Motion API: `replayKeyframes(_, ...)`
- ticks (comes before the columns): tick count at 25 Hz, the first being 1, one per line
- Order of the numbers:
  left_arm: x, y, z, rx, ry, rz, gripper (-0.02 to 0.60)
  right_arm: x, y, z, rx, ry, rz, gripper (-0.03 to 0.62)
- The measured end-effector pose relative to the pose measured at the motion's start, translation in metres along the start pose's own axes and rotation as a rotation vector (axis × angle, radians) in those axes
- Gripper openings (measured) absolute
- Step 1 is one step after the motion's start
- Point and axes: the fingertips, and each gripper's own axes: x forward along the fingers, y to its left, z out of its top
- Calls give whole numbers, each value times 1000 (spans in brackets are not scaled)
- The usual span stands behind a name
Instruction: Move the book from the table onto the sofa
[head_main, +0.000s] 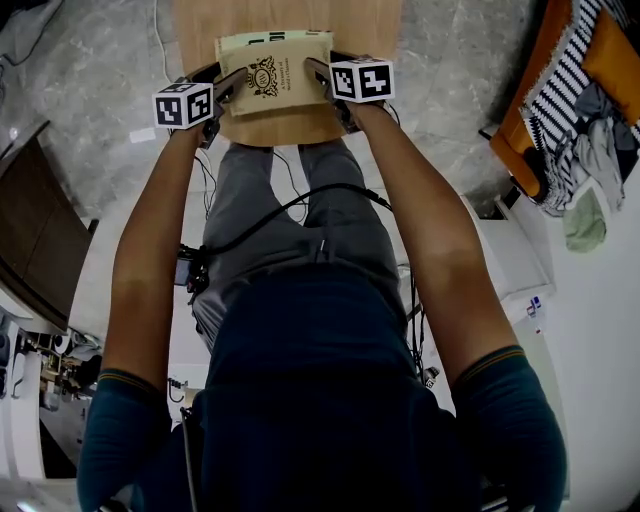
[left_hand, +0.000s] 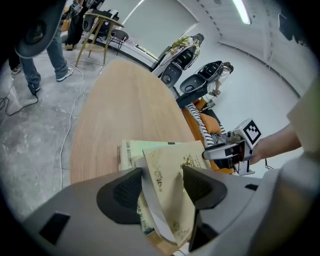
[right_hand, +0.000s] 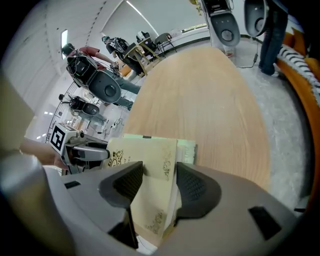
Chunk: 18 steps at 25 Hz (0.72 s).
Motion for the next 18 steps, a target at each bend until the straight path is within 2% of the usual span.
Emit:
replayKeyframes(4,2,1,0,-18,2,34,229,-1,0,-2,23,7,-14,199)
replayKeyframes(8,-5,-5,-1,12,13,62,219,-10,5,-5,4,18,-21,181)
replayKeyframes(18,-56,-33,27,105,-100,125,206,-57,42,19,-125,-71,-34,152)
